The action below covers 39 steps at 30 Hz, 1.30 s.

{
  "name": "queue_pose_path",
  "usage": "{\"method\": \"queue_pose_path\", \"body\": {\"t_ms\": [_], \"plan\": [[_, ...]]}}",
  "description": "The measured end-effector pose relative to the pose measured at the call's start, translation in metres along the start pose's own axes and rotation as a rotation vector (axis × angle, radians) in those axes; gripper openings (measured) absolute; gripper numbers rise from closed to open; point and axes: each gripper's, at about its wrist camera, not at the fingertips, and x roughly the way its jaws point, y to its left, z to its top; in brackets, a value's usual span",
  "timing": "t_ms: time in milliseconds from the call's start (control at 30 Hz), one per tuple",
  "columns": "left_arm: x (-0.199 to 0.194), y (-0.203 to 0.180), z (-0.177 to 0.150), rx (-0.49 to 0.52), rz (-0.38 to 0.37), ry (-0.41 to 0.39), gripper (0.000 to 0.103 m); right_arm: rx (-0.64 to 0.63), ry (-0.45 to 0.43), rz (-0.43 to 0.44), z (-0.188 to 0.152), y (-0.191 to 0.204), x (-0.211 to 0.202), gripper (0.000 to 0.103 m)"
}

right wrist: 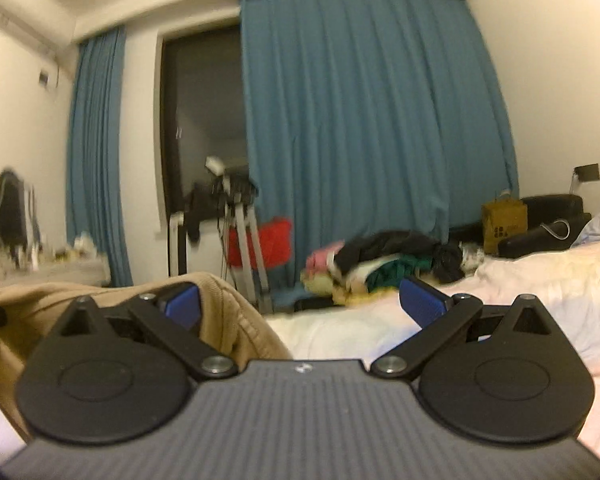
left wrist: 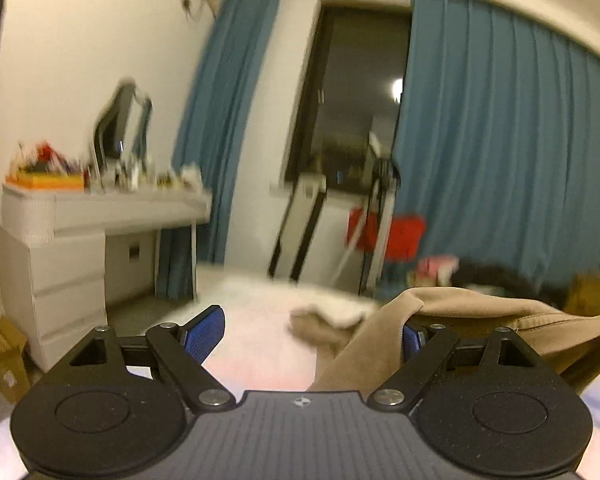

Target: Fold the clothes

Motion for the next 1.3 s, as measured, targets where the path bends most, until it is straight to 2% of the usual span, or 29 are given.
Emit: {"method": "queue_pose_path", "body": {"t_ms": [100, 167, 267, 333, 433, 500, 733, 900, 967, 1067, 1200, 1233, 1300], "plan": [[0.040, 0.009, -0.010, -0.031, -0.027, 0.228, 0.086, 0.000, 0.173, 0.018, -0.018, 0.002, 0.029, 0.103], [0.065, 0.014, -0.020, -0.050, -0.047, 0.374, 0.081, -0.004, 0.289, 0.000, -0.034, 0.001, 0.051, 0.103], [0.080, 0.010, -0.029, 0.015, -0.022, 0.449, 0.081, 0.016, 0.401, -0.021, -0.050, 0.000, 0.073, 0.103], [0.076, 0.005, -0.032, 0.049, -0.021, 0.455, 0.082, 0.051, 0.449, -0.025, -0.057, -0.003, 0.080, 0.103], [0.062, -0.001, -0.031, 0.070, -0.044, 0.435, 0.082, 0.108, 0.471, -0.015, -0.057, -0.011, 0.086, 0.103], [0.053, -0.008, -0.027, 0.100, -0.049, 0.396, 0.086, 0.136, 0.466, -0.008, -0.054, -0.014, 0.087, 0.103], [0.004, -0.055, -0.028, 0.356, -0.099, 0.185, 0.093, 0.157, 0.385, -0.017, -0.045, -0.019, 0.075, 0.103], [0.004, -0.100, -0.051, 0.530, -0.216, 0.076, 0.094, 0.138, 0.285, -0.029, -0.036, -0.018, 0.066, 0.103], [0.012, -0.117, -0.058, 0.574, -0.229, 0.042, 0.094, 0.131, 0.252, -0.031, -0.033, -0.017, 0.063, 0.103], [0.028, -0.138, -0.069, 0.660, -0.181, 0.006, 0.094, 0.136, 0.209, -0.026, -0.029, -0.017, 0.057, 0.103], [0.041, -0.152, -0.092, 0.806, -0.065, -0.063, 0.094, 0.146, 0.150, -0.021, -0.023, -0.019, 0.049, 0.103], [0.041, -0.153, -0.095, 0.820, -0.032, -0.088, 0.094, 0.146, 0.139, -0.022, -0.021, -0.019, 0.048, 0.103], [0.035, -0.150, -0.091, 0.777, 0.016, -0.140, 0.094, 0.142, 0.130, -0.028, -0.020, -0.017, 0.048, 0.103]]}}
